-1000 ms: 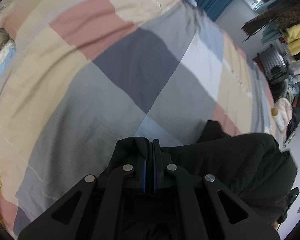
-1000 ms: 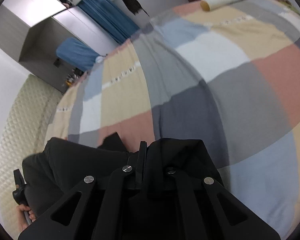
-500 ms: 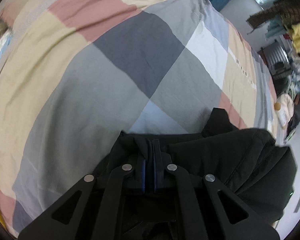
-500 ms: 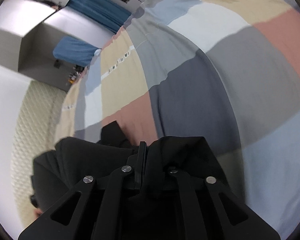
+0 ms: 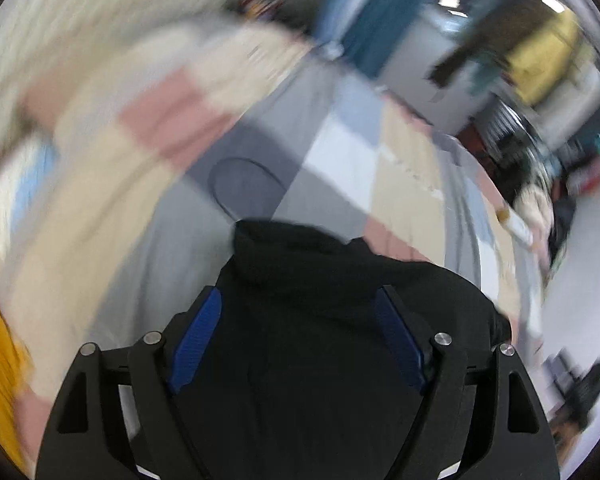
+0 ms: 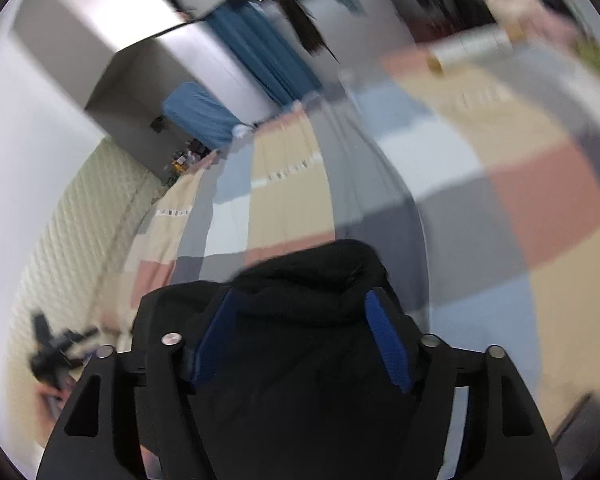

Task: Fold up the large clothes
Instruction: 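Lower the held hem onto the jacket near the collar with both tools, then open both tools to release the hem on the folded jacket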

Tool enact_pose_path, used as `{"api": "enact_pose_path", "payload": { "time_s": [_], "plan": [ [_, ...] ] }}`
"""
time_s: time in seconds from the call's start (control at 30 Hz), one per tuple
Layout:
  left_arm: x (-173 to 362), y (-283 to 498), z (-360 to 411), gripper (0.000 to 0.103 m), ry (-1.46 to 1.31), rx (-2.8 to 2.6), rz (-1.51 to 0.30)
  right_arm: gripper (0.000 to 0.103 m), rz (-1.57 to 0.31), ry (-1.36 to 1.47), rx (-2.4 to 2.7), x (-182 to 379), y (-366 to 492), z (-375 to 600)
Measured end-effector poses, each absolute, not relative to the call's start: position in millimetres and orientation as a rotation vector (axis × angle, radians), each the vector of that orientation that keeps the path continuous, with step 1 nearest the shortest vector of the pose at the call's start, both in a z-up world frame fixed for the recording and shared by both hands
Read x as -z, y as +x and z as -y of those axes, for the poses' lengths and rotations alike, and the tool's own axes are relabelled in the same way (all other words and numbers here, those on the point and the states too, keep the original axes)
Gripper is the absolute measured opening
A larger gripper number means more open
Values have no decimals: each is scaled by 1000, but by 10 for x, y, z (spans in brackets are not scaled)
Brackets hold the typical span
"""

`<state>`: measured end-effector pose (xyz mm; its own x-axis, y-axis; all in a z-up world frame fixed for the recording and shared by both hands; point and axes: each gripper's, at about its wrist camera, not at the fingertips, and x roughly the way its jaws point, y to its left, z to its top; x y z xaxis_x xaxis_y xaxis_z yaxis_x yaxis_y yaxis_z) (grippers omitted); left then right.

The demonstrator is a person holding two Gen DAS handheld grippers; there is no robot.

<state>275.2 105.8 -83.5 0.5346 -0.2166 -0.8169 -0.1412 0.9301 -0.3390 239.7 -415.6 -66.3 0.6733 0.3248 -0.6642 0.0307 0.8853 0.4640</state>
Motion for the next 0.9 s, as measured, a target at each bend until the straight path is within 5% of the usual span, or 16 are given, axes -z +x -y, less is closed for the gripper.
{"api": "enact_pose_path", "payload": {
  "time_s": [0.2, 0.5, 0.9],
  "plan": [
    [803, 2690, -408, 79, -183, 114, -915, 92, -791, 306, -192, 751, 2441, 3410],
    [1636, 2835, -126, 79, 64, 34, -893, 92, -828, 87, -142, 1760, 2756, 2706],
    [2050, 3262, -202, 79, -16, 52, -898, 98, -847, 142, -156, 2144, 3237, 2685]
  ]
}}
